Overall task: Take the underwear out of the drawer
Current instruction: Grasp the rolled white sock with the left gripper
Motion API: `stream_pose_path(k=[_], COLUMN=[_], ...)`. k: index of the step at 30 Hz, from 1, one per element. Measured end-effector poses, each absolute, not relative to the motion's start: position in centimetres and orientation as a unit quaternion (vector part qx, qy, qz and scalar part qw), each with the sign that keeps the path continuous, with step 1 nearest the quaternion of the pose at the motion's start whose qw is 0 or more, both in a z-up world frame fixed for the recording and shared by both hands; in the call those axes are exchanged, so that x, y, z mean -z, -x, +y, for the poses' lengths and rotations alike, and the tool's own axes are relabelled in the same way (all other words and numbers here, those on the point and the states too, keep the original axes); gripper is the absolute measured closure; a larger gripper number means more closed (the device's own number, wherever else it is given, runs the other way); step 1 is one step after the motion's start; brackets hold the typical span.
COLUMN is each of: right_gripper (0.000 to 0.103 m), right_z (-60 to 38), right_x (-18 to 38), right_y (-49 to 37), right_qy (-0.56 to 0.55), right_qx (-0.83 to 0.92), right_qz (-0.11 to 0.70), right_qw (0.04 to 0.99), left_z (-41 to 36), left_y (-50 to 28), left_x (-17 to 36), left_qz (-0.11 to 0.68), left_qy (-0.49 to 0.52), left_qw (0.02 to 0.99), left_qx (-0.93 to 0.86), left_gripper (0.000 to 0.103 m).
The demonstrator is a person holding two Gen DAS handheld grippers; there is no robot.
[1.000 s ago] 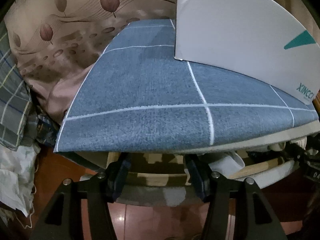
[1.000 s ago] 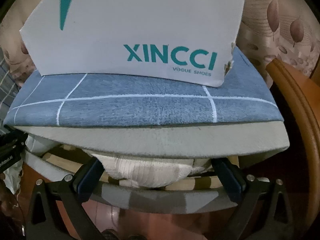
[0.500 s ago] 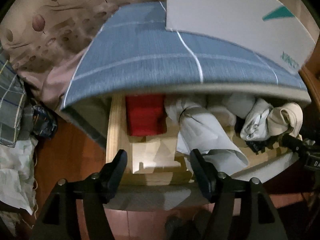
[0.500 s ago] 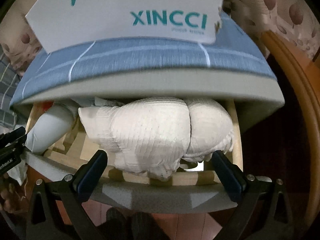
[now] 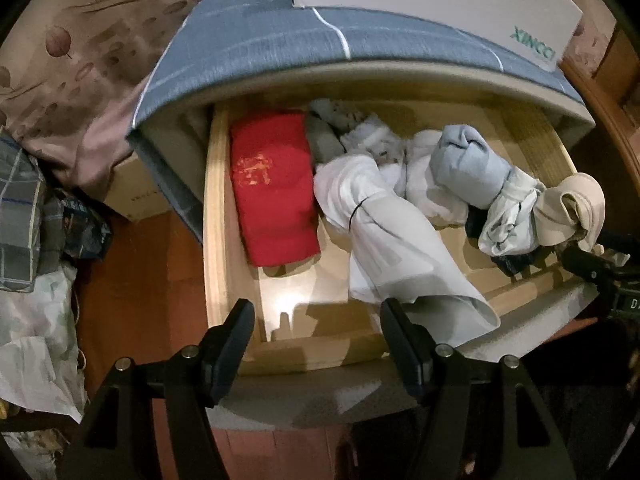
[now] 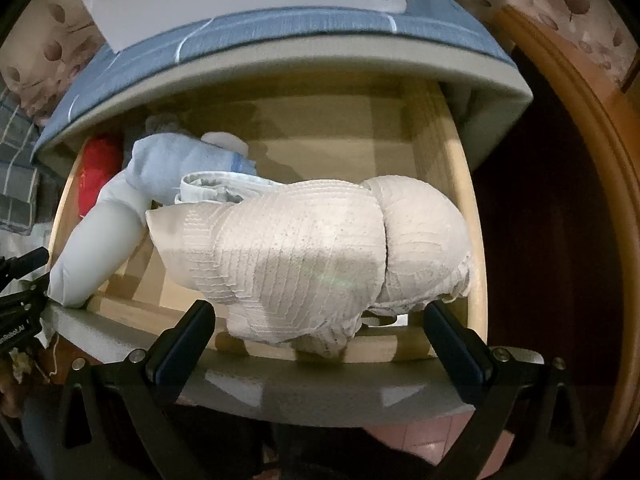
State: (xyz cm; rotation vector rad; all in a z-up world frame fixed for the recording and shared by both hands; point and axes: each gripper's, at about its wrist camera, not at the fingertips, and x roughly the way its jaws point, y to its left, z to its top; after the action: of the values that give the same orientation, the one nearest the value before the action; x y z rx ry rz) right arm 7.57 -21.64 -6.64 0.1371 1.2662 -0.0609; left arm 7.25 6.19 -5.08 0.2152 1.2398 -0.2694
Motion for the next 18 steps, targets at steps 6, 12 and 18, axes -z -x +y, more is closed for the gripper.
stream_pose_path(k=[6,12,18], right_gripper=[0.000,0.000,0.000], right_z=[-20.7,-20.5,-19.9], right_x=[7.9,9.1,9.6], right_y=[-7.9,-10.5,-12.2], right_qy=[-0.067,-0.073,-0.095], right_qx=[0.025,0.017,-0.025], right_qz=[0.614,0.623,0.622], right_qw=[0.786,0.778,0.777], left_z=[5.9,5.9,5.3], left_y=[-5.9,-5.7,-5.1], left_x=[5.2,5.3,4.3], left_qz=[0.583,0.586,0.588], left_qy=[-0.127,-0.130,-0.125], left_qw=[0.793,0.791,0.791], left_qx=[0.125,0.117,0.115], left_gripper=[0.036,0.036,0.036])
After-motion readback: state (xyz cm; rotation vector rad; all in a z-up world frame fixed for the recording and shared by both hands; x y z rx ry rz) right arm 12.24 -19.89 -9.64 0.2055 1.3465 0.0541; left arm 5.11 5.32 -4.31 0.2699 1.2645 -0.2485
